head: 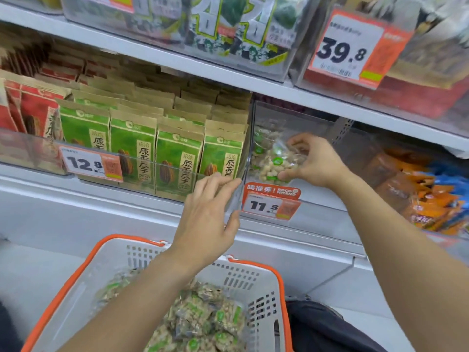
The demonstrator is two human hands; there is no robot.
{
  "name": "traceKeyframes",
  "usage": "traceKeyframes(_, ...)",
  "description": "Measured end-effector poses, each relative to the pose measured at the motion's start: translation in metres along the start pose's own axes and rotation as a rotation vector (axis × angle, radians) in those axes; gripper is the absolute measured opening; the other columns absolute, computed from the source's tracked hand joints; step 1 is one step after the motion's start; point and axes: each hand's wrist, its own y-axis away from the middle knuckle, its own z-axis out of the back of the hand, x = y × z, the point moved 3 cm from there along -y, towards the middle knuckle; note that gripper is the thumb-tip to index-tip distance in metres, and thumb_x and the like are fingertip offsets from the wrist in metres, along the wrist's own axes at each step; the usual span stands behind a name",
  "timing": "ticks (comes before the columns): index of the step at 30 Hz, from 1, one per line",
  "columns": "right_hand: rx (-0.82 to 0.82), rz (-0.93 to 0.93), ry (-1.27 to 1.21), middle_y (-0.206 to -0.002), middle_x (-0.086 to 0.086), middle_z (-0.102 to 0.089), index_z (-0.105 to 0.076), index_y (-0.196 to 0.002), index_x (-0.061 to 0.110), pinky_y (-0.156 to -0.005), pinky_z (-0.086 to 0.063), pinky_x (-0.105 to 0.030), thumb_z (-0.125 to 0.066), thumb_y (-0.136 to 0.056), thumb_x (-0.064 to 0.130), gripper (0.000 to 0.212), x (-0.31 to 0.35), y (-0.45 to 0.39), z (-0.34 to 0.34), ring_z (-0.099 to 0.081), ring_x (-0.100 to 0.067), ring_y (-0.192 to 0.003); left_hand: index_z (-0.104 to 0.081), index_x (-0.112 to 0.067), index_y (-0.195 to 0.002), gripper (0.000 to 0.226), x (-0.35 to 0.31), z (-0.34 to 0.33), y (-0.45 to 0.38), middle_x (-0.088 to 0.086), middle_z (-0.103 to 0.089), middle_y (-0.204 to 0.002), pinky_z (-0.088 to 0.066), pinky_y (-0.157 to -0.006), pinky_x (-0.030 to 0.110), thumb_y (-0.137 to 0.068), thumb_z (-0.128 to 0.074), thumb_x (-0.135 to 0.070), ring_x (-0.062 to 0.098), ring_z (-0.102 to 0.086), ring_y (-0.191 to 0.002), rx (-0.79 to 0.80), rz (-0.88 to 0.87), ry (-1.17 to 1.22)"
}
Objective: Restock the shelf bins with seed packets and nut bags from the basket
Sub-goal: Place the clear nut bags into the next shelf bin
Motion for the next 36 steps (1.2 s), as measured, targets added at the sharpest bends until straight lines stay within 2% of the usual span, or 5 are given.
traceKeyframes(16, 0.001, -0.102, -0.131, -0.12, 0.005, -0.059, -0.058, -0.127, 0.015, -0.091, -0.044, -0.026, -0.095, -0.06, 0.03, 0.078, -0.009, -0.008, -0.026, -0.055, -0.013, -0.111, -0.045, -0.027, -0.14, 0.057, 0.007, -0.01, 0.0, -0.012, -0.042, -0.138, -0.022, -0.108, 0.029, -0.086, -0.059, -0.02, 0.012, -0.024, -0.139, -0.07, 0.011, 0.042)
traceKeyframes(21, -0.274, -0.072, -0.191, -0.113, 0.003, -0.066, -0.065, -0.117, 0.015, -0.094, -0.051, -0.027, -0.084, -0.079, 0.027, 0.044, -0.008, 0.02, -0.004, -0.062, -0.009, -0.101, -0.044, -0.027, -0.141, 0.057, 0.005, -0.01, -0.001, -0.011, -0.041, -0.14, -0.023, -0.107, 0.03, -0.086, -0.057, -0.022, 0.012, -0.022, -0.141, -0.049, 0.022, 0.031)
traceKeyframes(26, -0.638, 0.126, -0.319, -0.093, 0.005, -0.063, -0.063, -0.098, 0.015, -0.068, -0.046, -0.009, -0.069, -0.088, 0.01, 0.013, 0.035, 0.1, 0.002, -0.058, 0.005, -0.081, -0.056, -0.015, -0.131, 0.041, -0.003, 0.004, 0.015, -0.005, -0.051, -0.136, -0.026, -0.111, 0.025, -0.09, -0.055, -0.016, 0.012, -0.036, -0.137, -0.17, 0.007, 0.174)
traceKeyframes(29, -0.496, 0.201, -0.463, -0.093, -0.004, -0.061, -0.06, -0.093, 0.015, -0.065, -0.051, -0.019, -0.068, -0.087, 0.001, 0.016, 0.048, 0.137, -0.047, -0.061, -0.01, -0.082, -0.065, -0.012, -0.112, 0.024, 0.007, -0.005, 0.052, -0.003, -0.059, -0.112, -0.04, -0.094, 0.021, -0.091, -0.053, -0.011, 0.01, -0.052, -0.11, -0.253, 0.093, 0.271)
traceKeyframes(36, 0.188, -0.108, -0.436, -0.097, 0.0, -0.06, -0.063, -0.103, 0.013, -0.074, -0.044, -0.016, -0.065, -0.09, 0.008, 0.014, -0.003, 0.189, -0.243, -0.057, -0.008, -0.081, -0.065, -0.017, -0.104, 0.014, 0.122, -0.099, 0.188, 0.001, -0.063, -0.103, -0.045, -0.078, 0.03, -0.092, -0.057, -0.021, 0.024, -0.06, -0.1, 0.342, 0.522, 0.049)
